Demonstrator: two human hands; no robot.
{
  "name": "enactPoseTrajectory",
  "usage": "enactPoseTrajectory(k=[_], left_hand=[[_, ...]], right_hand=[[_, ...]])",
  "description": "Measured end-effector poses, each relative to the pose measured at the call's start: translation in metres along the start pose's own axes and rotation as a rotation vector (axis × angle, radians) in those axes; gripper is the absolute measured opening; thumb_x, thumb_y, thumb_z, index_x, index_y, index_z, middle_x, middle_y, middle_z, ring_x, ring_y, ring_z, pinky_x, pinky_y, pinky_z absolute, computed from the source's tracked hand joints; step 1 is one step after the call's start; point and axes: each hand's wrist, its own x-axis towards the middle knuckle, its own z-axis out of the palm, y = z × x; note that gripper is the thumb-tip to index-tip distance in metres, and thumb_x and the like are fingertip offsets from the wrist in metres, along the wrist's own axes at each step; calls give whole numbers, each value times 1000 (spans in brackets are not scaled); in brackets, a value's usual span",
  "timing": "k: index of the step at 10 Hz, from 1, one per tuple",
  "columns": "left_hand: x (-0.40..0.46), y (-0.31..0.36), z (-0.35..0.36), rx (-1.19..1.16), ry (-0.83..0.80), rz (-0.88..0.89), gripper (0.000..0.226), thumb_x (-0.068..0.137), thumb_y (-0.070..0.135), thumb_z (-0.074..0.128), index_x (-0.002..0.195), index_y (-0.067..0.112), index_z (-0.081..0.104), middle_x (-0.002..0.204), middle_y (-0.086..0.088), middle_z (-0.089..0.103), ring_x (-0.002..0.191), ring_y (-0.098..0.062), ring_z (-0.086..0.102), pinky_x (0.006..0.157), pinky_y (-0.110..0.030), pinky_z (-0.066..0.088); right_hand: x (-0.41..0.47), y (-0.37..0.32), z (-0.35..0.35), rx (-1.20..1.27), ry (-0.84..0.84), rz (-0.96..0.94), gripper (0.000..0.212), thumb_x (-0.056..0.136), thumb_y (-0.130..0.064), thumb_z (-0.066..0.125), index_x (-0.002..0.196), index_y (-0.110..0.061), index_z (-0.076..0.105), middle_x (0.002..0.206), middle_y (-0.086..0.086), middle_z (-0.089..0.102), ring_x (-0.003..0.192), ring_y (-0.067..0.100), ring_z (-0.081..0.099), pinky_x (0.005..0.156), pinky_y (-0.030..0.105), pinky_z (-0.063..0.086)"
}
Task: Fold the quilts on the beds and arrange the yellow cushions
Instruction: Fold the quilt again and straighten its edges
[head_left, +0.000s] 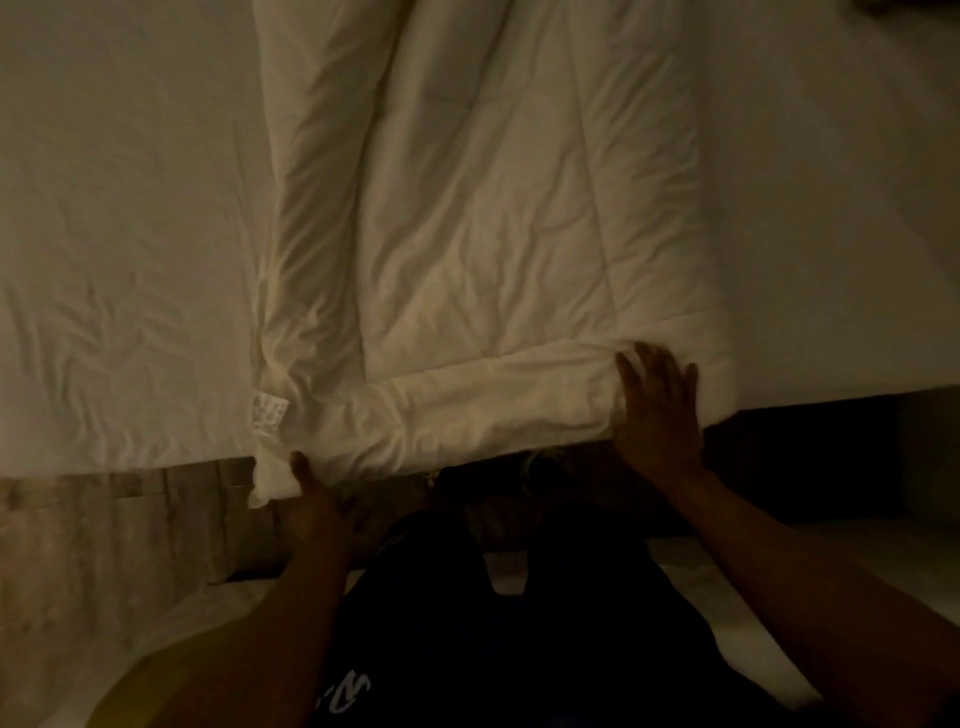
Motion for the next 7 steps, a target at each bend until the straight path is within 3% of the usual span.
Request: enactPoseTrajectory(k=[1,2,3,4,5,6,7], left_hand=[[-37,-16,41,-120,-85,-116,63,92,63,50,139,22,42,135,4,52,109,-17,59,69,-21,56],[-56,-33,81,-214,-344,-246,74,81,58,65,141,18,49,142,-9,54,117,-29,59,84,-42,56],[-70,-41,115,-318,-390,-298,65,82,49,68,137,17,54,132,-16,61,117,-34,59,78,-44,57],[-86,-53,146,-342,-416,-256,47,94,40,57,134,16,56,109,-16,73,105,-34,64,70,-42,59],[-97,-49,152,-344,-440,-191,40,96,35,53,131,16,57,108,-15,73,102,-34,63,68,-44,61],[-100,-26,140,-370,-381,21,30,93,24,58,123,23,62,123,-8,68,107,-31,63,85,-47,57],[-107,-9,129,-368,-389,126,36,92,21,59,128,27,62,127,-4,68,116,-30,62,100,-50,48]], right_hand=[[-11,23,3,59,-18,58,77,83,-41,47,152,-16,25,158,13,22,146,38,18,118,60,8],[-20,67,14,187,56,103,98,77,-46,67,154,-15,15,161,13,14,147,39,13,118,55,18],[-23,88,20,219,54,112,110,71,-47,76,154,-13,13,160,16,13,146,39,13,119,55,18],[-21,101,25,408,86,199,106,76,-33,77,155,-14,9,159,17,15,143,38,23,114,56,29],[-21,109,27,571,92,204,100,80,-22,75,155,-16,9,159,14,17,141,33,30,113,47,34],[-13,118,26,702,149,386,87,84,-10,66,153,-21,15,154,9,24,130,26,41,104,40,42],[0,122,28,894,121,631,76,88,-8,61,152,-23,23,148,5,33,120,17,45,100,35,43]])
